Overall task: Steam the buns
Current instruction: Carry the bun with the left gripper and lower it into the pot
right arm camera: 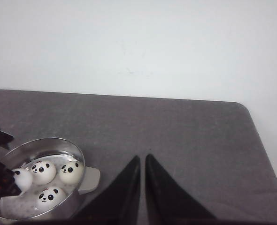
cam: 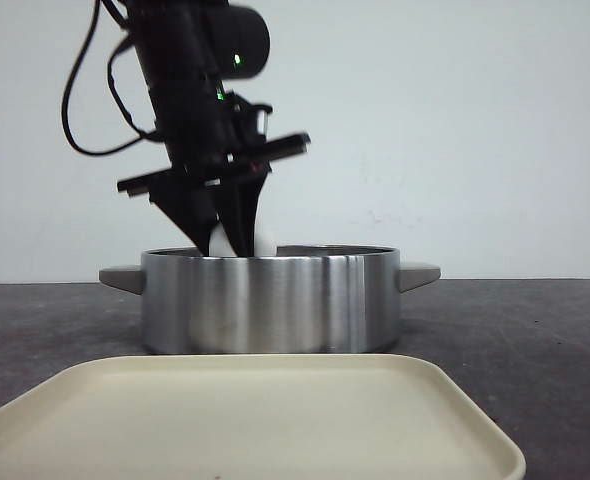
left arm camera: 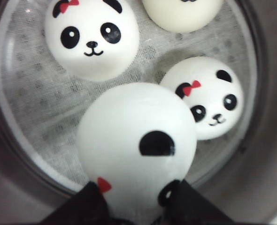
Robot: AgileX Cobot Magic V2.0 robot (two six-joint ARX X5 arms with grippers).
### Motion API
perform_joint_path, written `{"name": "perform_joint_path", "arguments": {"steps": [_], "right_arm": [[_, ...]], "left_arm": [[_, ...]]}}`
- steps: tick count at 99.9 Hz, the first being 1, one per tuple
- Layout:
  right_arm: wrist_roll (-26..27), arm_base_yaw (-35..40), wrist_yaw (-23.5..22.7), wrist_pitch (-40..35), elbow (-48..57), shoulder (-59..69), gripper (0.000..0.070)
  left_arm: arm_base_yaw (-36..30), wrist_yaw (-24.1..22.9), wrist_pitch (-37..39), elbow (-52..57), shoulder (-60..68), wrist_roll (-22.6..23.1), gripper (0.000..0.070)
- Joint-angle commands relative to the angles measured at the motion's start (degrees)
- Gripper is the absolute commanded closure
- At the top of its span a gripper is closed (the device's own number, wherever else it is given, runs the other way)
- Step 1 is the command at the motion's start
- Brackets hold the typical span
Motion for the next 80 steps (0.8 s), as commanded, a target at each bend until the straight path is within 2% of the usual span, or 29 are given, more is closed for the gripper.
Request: {"name": "perform_joint_path", "arguments": {"steps": [1,29,51,64,80], "right_arm": [[2.0,0.6,0.0,-3.8,1.0,0.6,0.0691],[3.5,0.6,-0.1,-3.8,1.0,0.6,0.0690],[4.2,0.6,-0.1,-3.8,1.0,0.6,0.0691],[4.8,0.6,-0.1,-3.8,1.0,0.6,0.0691],[4.8,0.6,-0.1,-3.8,1.0,0.6,0.0691]], "left_arm": [[-0.4,0.1,0.1,1.5,2.2,-0.5,0.0689],[-0.3,-0.1,0.2,1.5,4.5,-0.5,0.0648],[-0.1,-0.1,-1.1,1.5,5.6,-0.4,0.0301],[-0.1,-0.1,-1.0,1.5,5.6,-0.4,0.0284],[-0.1,-0.1,-1.3,2.2,5.6,-0.4,0.0137]]}}
